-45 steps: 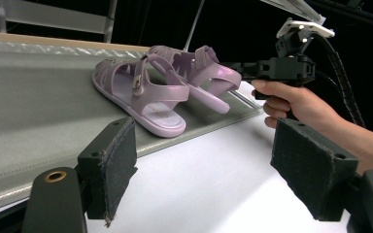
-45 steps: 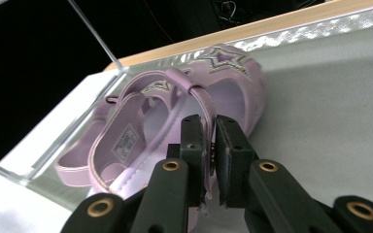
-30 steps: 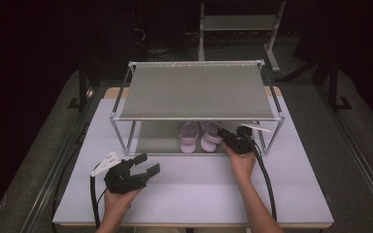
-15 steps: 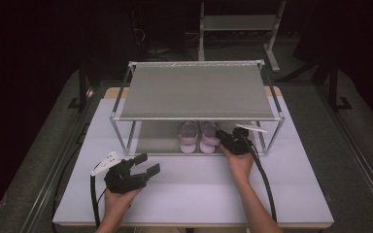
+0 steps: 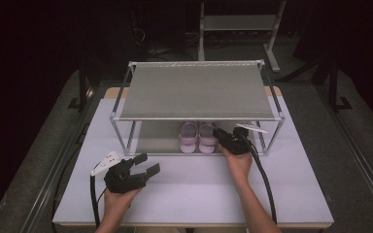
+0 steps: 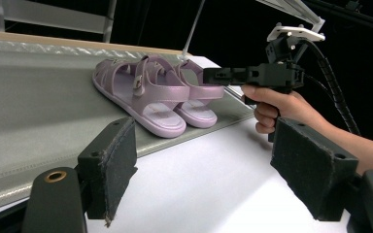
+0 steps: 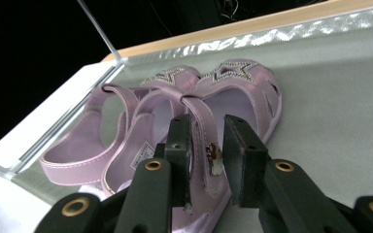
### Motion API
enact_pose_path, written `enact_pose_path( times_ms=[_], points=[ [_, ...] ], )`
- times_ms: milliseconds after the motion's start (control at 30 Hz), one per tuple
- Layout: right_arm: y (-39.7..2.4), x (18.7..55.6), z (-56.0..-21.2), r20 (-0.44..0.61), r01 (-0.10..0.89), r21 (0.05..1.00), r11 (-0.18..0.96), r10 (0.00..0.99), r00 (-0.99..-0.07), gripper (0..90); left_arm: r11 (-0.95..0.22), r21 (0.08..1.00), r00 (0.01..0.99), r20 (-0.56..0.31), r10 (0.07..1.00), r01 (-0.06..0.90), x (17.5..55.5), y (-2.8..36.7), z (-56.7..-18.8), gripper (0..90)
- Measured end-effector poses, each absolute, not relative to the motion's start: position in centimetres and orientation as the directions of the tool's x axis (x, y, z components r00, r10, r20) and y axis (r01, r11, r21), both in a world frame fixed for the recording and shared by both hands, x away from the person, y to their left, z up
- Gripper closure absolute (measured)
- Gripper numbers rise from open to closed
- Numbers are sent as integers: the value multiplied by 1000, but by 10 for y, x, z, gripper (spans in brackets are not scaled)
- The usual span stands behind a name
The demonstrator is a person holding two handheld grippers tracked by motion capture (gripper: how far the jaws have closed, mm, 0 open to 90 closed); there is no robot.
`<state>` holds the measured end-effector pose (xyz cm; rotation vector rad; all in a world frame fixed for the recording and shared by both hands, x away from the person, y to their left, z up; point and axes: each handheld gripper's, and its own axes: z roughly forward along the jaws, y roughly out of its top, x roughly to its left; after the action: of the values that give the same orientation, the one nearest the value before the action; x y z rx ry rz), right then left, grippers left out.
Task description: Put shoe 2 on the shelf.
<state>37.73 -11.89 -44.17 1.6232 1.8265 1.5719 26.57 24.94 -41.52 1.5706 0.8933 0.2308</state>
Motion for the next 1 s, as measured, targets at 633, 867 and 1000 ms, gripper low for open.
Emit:
enact_pose_path(
  times_ms=[633,867,1000],
  points=[
    [-134,363,-429,526,592,769,-241,765,-372,703,48,914,682,-334,651,402,265,248,-415,243],
    [-144,355,-431,556,596,756,-273,747,-364,695,49,917,684,-330,651,396,262,249,-413,243],
    [-149,351,-429,546,595,761,-258,750,-374,690,43,917,685,-327,651,398,262,249,-414,243]
  ],
)
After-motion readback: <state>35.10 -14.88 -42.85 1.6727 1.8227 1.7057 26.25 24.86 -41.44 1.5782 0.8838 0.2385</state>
